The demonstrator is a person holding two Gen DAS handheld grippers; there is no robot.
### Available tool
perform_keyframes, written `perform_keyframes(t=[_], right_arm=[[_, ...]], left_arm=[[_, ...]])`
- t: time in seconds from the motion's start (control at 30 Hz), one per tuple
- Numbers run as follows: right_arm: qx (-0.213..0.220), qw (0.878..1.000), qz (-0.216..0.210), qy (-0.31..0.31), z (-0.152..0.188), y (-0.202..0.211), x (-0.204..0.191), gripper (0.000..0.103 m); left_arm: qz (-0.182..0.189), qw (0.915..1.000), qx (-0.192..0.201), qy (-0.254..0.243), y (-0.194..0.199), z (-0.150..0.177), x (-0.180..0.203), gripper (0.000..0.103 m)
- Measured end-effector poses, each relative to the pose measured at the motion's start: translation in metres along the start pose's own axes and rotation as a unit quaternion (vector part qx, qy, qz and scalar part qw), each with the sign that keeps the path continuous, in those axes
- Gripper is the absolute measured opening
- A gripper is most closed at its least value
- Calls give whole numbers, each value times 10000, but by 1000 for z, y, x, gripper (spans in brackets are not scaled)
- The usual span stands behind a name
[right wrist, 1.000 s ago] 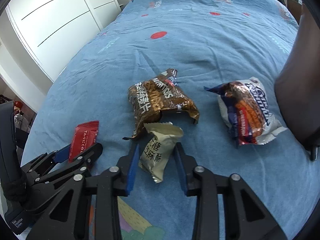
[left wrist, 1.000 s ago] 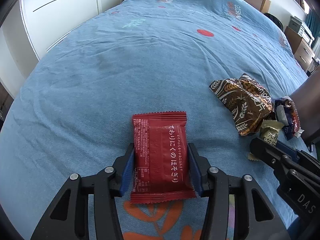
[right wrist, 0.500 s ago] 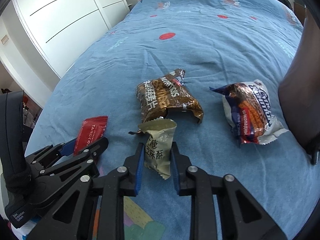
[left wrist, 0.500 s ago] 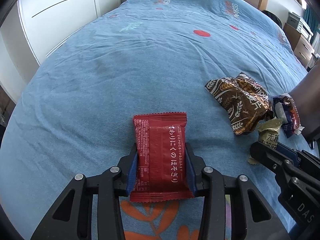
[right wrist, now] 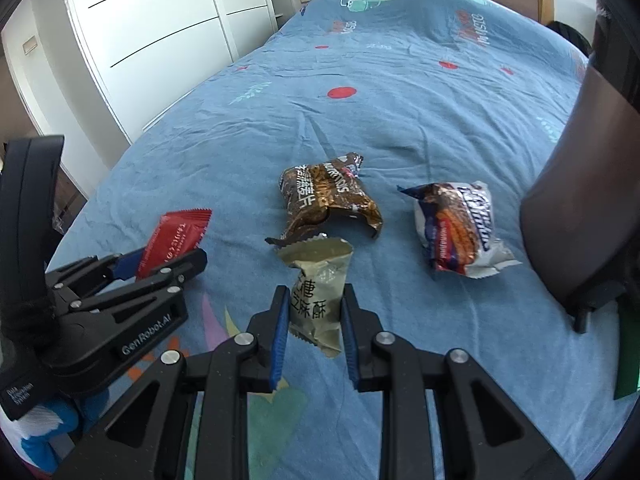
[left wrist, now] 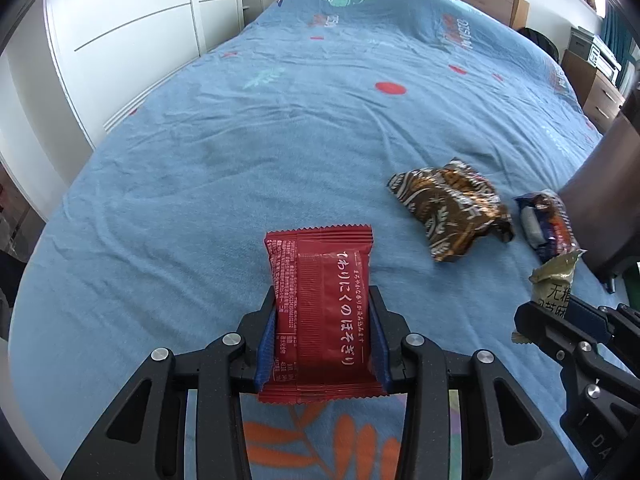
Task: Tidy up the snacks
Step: 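Carry the red packet and beige pastry packet over the green tray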
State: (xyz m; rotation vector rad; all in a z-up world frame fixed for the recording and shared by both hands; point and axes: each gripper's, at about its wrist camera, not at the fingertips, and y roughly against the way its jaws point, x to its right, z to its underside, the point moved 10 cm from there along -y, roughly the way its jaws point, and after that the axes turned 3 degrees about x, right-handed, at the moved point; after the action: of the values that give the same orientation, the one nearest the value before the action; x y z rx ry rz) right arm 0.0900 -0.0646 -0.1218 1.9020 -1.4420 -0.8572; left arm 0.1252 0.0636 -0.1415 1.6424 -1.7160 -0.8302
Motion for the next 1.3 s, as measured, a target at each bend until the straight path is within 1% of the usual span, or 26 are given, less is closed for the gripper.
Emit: perform_keyframes(t=[0.3,0.6,0.9,1.3], right_arm=[[73,9998,149,88,11,31,9,101],[41,9996,276,23,40,61,26,101],[-5,9988,478,-103,68,88,55,101],[67,9962,789,-352,93,125,100,101]], left_arm=[[23,9999,108,-33,33,6,12,35],[68,9997,158,-180,65,22,34,35],[144,9989,132,-437,88,45,66,35],[250,9959,152,-853,111,60,112,35]])
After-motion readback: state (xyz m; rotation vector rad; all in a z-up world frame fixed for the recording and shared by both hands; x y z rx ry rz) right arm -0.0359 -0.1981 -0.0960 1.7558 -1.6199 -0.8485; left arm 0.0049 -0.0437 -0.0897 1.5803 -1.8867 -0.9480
